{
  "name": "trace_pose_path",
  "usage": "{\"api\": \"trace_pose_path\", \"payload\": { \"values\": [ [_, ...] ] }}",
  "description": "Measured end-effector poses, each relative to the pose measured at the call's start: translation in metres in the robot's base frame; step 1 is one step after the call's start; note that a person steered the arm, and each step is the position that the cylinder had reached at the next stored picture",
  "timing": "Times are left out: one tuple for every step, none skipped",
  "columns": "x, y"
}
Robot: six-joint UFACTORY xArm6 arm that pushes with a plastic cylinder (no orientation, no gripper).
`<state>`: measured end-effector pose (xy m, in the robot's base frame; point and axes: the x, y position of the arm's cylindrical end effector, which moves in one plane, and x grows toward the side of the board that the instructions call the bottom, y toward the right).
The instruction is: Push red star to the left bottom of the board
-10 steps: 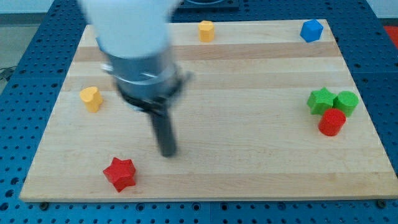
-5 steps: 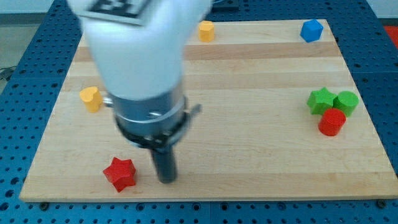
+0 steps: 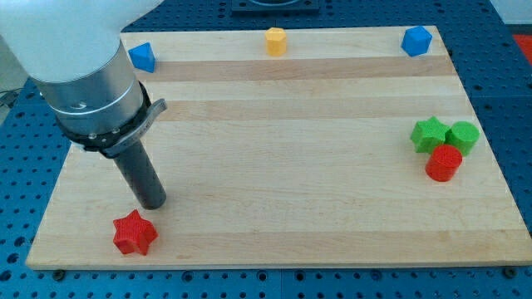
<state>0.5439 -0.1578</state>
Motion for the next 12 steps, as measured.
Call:
{"api": "trace_pose_path", "payload": {
  "values": [
    [0.016, 0.077],
    [0.022, 0.084],
    [0.060, 0.088],
    [0.060, 0.088],
    [0.075, 0.084],
    [0.074, 0.084],
    [0.073, 0.043],
    [0.073, -0.012],
    [0.073, -0.012],
    [0.069, -0.018],
    [0.059, -0.053],
    [0.060, -0.040]
  ]
}}
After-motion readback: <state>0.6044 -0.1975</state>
